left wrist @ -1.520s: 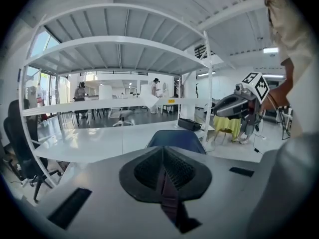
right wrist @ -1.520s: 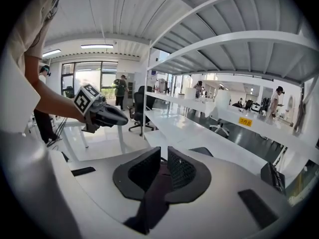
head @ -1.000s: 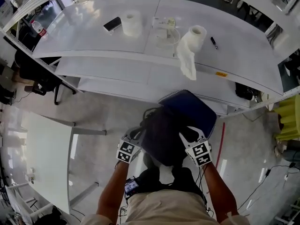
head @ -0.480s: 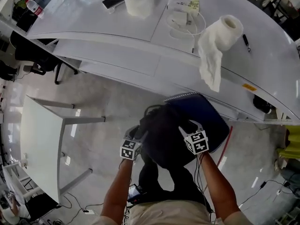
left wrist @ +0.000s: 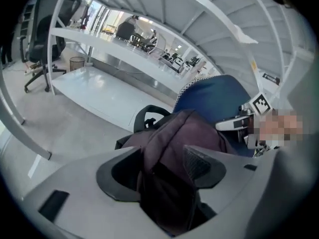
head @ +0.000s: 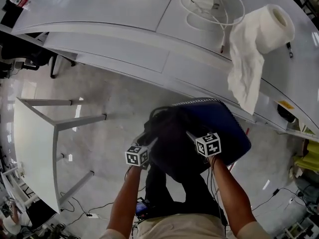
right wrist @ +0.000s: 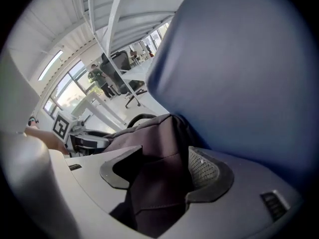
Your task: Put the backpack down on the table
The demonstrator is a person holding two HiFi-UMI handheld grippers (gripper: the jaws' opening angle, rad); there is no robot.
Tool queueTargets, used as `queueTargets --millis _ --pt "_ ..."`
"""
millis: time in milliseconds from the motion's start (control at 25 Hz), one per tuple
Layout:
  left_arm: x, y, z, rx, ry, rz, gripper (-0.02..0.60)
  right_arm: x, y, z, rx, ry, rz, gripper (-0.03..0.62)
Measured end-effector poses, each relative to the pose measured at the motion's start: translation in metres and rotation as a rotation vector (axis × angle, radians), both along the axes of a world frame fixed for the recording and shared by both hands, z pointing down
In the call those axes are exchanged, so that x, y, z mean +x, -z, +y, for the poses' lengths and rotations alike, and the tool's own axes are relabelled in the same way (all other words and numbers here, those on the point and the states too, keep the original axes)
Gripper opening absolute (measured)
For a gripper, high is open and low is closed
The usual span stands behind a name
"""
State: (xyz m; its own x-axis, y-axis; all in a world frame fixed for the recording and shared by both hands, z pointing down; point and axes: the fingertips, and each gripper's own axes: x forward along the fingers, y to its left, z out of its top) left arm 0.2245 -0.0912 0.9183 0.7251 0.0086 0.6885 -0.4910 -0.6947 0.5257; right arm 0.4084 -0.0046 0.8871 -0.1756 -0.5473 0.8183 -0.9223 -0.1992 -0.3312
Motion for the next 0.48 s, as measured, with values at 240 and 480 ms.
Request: queueTargets --millis 240,480 --pt "-0.002 -0.008 -0.005 0.016 0.085 -0.028 0.152 0.000 -0.024 -0.008 -0.007 0.065 0.100 0.228" --pt "-0.001 0.022 -0.001 0.071 0.130 0.018 0.060 0.003 -0.010 0.001 0.005 0.089 0.086 0.114"
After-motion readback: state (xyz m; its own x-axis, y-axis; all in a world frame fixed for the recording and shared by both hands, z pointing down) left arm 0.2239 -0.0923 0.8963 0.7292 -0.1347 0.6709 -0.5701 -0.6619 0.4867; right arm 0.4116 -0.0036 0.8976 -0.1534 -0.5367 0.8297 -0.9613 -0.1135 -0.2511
